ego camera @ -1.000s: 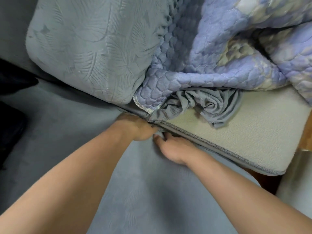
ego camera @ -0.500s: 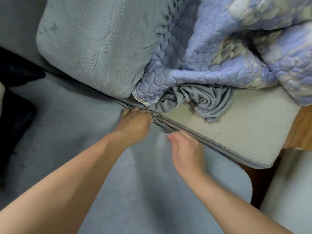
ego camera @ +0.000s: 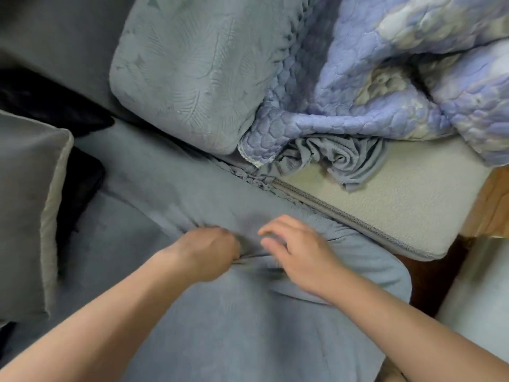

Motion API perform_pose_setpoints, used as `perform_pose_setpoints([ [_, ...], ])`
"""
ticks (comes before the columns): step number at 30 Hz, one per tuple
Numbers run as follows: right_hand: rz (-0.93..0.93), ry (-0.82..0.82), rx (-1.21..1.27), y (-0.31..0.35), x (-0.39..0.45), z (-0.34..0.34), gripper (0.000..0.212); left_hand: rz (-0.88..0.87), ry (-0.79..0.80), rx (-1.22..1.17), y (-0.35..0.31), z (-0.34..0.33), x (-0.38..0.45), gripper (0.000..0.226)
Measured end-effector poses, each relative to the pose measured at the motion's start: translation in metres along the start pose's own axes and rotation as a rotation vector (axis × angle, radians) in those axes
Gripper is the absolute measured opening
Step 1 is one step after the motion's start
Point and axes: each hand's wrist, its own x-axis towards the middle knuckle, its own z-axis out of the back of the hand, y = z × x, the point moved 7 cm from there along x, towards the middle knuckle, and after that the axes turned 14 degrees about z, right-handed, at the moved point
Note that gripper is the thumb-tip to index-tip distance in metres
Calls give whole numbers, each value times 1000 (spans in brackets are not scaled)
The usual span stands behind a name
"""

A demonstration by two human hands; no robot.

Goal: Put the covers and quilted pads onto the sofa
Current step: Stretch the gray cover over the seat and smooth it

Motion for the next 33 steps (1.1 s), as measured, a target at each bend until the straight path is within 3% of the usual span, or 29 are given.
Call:
perform_pose_setpoints([
  [1,-87,-51,-45,-14,9,10,32,-15,-120,-31,-1,16,16,25],
  [3,-271,99,-167,-42,18,10,51,21,-253,-180,10,39,43,36],
  [5,-361,274,-245,-58,18,-1,62,68,-233,-262,22,47,65,49],
  [9,-433,358,-168,-68,29,-5,73,118,-88,-135,28,45,102,52],
  [12,-482,392,-75,-83,48,-6,74,194,116,-90,17,51,126,65],
  [16,-519,301,115,-111,75,-25,63,209,322,-170,1,32,174,70],
  [20,-583,165,266,-138,91,-46,52,357,299,-184,14,5,225,103],
  [24,-588,205,239,-140,93,-49,52,396,284,-191,18,-10,238,132],
  [26,-571,228,201,-133,93,-43,52,391,297,-213,15,-5,229,123],
  [30,-673,273,195,-133,84,-35,48,308,312,-164,11,22,207,77],
  [33,-748,298,218,-143,80,-45,45,287,401,-201,10,14,205,78],
])
